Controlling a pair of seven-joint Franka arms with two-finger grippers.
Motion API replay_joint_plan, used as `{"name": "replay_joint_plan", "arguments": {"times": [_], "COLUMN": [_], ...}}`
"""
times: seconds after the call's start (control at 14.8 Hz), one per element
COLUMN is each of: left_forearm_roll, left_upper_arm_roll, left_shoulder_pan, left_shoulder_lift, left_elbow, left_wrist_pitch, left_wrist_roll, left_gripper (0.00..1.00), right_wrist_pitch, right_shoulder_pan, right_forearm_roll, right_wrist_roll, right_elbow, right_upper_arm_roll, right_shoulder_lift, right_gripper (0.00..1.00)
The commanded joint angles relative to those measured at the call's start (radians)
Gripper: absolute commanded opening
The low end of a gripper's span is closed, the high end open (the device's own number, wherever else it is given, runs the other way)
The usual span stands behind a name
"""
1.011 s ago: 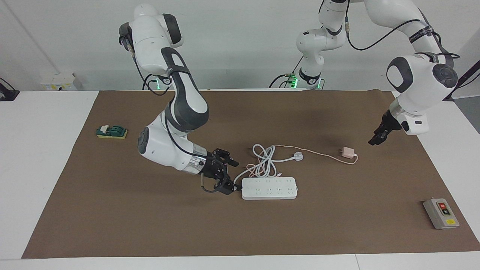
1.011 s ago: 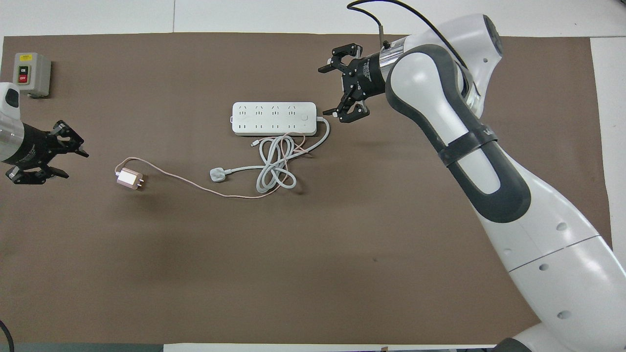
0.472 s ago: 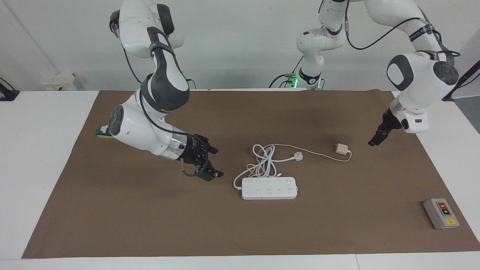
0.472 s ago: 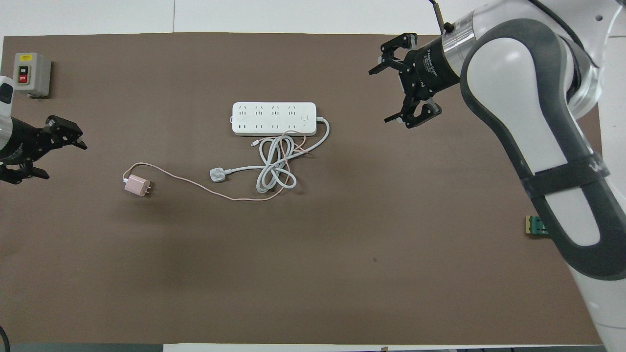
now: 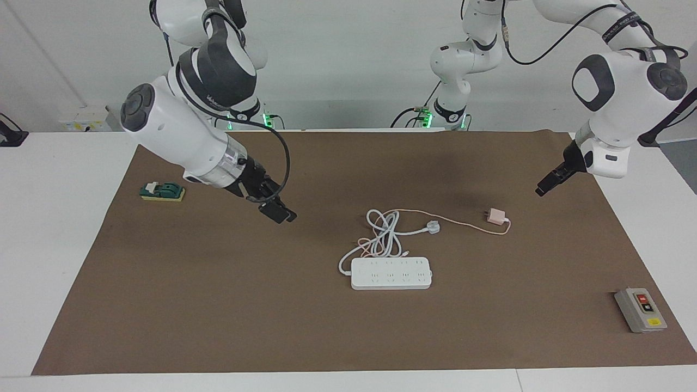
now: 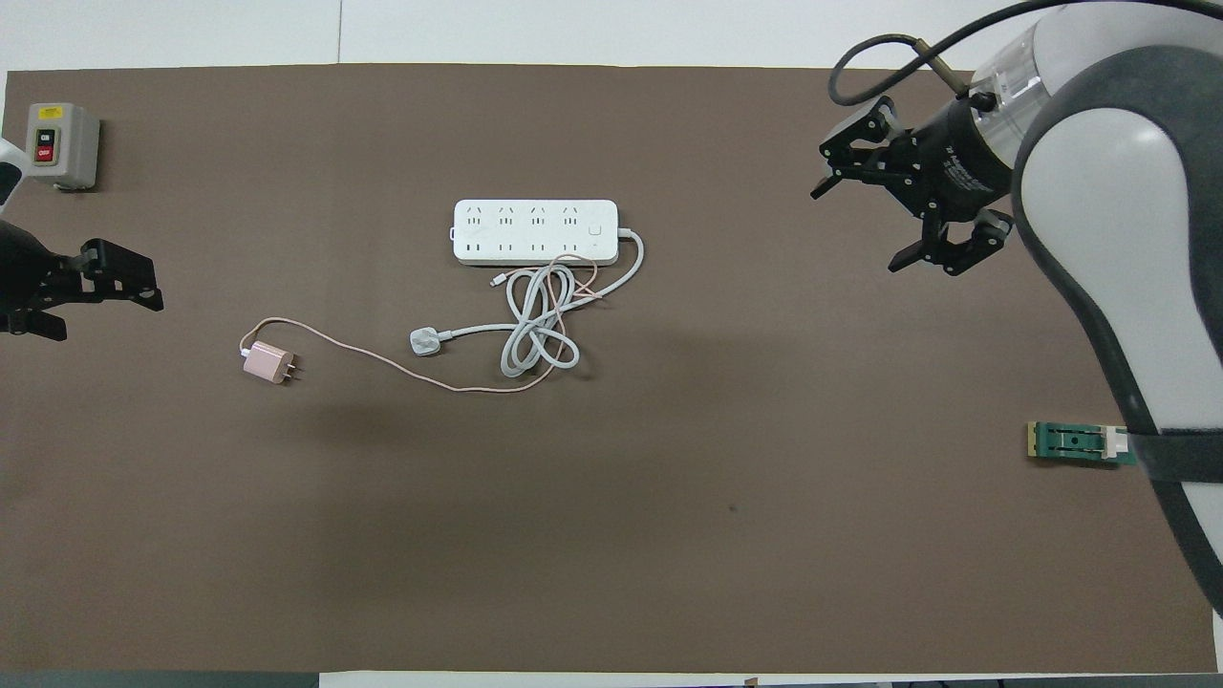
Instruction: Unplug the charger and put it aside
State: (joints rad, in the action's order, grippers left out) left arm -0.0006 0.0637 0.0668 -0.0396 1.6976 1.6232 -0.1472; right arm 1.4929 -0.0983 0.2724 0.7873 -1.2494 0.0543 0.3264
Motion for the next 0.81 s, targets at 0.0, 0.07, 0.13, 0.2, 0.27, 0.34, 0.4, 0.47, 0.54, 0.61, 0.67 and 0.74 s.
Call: {"name": "replay_joint_plan", "arguments": {"times": [0.0,0.07,0.13,0.2,0.27,0.34,0.4,0.47,0.54,0.61,0.67,0.74], "left_forearm_roll": [0.013,0.013,0.014,0.017,0.024,0.031,0.031,0.027,0.027,0.027,0.028,0.028], "left_upper_arm_roll": [-0.008,-0.008,-0.010,-0.016,-0.028,-0.034,-0.036,-0.039,-0.044,-0.047,-0.047,-0.047], "left_shoulder_pan": [-0.015,-0.021,-0.027,-0.045,-0.059,-0.061,-0.062,-0.064,-0.074,-0.084,-0.096,-0.096], "left_shoulder_lift": [0.047,0.046,0.044,0.044,0.043,0.043,0.041,0.038,0.034,0.027,0.023,0.017], "left_elbow": [0.007,0.005,0.005,0.005,0.004,0.004,0.001,-0.003,-0.013,-0.030,-0.036,-0.035], "left_wrist_pitch": [-0.052,-0.057,-0.056,-0.049,-0.054,-0.048,-0.048,-0.045,-0.051,-0.055,-0.056,-0.054], "left_wrist_roll": [0.167,0.184,0.187,0.187,0.189,0.189,0.192,0.198,0.204,0.204,0.204,0.204], "left_gripper": [1.00,1.00,1.00,1.00,1.00,1.00,1.00,1.00,1.00,1.00,1.00,1.00], "right_wrist_pitch": [-0.031,-0.043,-0.052,-0.053,-0.051,-0.051,-0.051,-0.051,-0.053,-0.051,-0.048,-0.048], "right_shoulder_pan": [0.026,0.028,0.026,0.028,0.028,0.028,0.029,0.040,0.058,0.075,0.094,0.109], "right_forearm_roll": [-0.085,-0.125,-0.172,-0.208,-0.238,-0.263,-0.286,-0.303,-0.309,-0.309,-0.311,-0.311], "right_wrist_roll": [-0.224,-0.311,-0.400,-0.468,-0.534,-0.587,-0.641,-0.686,-0.730,-0.770,-0.808,-0.836], "right_elbow": [-0.042,-0.042,-0.044,-0.053,-0.068,-0.079,-0.091,-0.102,-0.123,-0.155,-0.186,-0.205], "right_upper_arm_roll": [0.007,0.007,0.007,0.007,0.007,0.007,0.007,0.007,0.007,0.007,0.007,0.007], "right_shoulder_lift": [-0.062,-0.073,-0.084,-0.098,-0.113,-0.125,-0.138,-0.154,-0.179,-0.206,-0.230,-0.245], "right_gripper": [1.00,1.00,1.00,1.00,1.00,1.00,1.00,1.00,1.00,1.00,1.00,1.00]}}
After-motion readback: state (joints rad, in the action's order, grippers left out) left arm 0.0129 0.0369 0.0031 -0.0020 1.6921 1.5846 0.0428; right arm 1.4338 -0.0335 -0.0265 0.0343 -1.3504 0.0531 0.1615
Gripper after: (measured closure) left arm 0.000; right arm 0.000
